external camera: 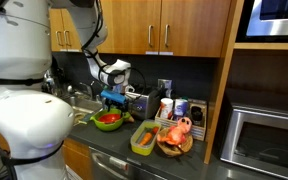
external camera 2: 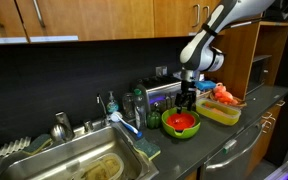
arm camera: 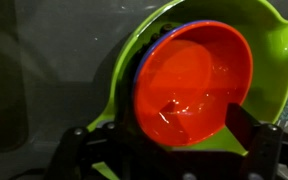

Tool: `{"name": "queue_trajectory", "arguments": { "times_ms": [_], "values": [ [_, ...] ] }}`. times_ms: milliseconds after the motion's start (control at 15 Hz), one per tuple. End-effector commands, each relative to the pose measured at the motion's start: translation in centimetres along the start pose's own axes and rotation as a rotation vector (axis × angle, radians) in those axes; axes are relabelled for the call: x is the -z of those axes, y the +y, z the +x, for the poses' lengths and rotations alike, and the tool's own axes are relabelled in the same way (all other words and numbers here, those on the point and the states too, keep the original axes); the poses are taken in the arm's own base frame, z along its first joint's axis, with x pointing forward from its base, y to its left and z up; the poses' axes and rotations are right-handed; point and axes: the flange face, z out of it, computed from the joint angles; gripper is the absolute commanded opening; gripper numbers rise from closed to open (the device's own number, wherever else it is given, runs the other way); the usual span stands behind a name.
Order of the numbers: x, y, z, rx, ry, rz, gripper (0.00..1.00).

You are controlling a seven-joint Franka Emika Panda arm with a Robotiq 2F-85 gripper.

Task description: Move the red and blue bowl to the counter

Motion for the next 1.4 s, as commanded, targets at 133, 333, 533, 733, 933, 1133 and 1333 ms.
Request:
{"name": "queue_trajectory", "arguments": {
  "times_ms": [133, 333, 533, 733, 933, 1133, 1333],
  "values": [
    [-1.9, 1.1, 1.2, -0.034, -0.049, -0.005, 1.0],
    [-2.5, 1.4, 1.5, -0.042, -0.065, -0.006, 1.0],
    [-2.9, 1.6, 1.8, -0.047, -0.078, -0.004, 1.0],
    [-3.2, 1.8, 2.0, -0.056, -0.086, 0.004, 1.0],
    [-3.4, 1.9, 2.2, -0.06, -0.085, 0.006, 0.74],
    [-3.5, 2.0, 2.3, -0.062, -0.084, 0.008, 0.53],
    [-3.6, 2.0, 2.4, -0.064, -0.083, 0.009, 0.28]
  ]
}}
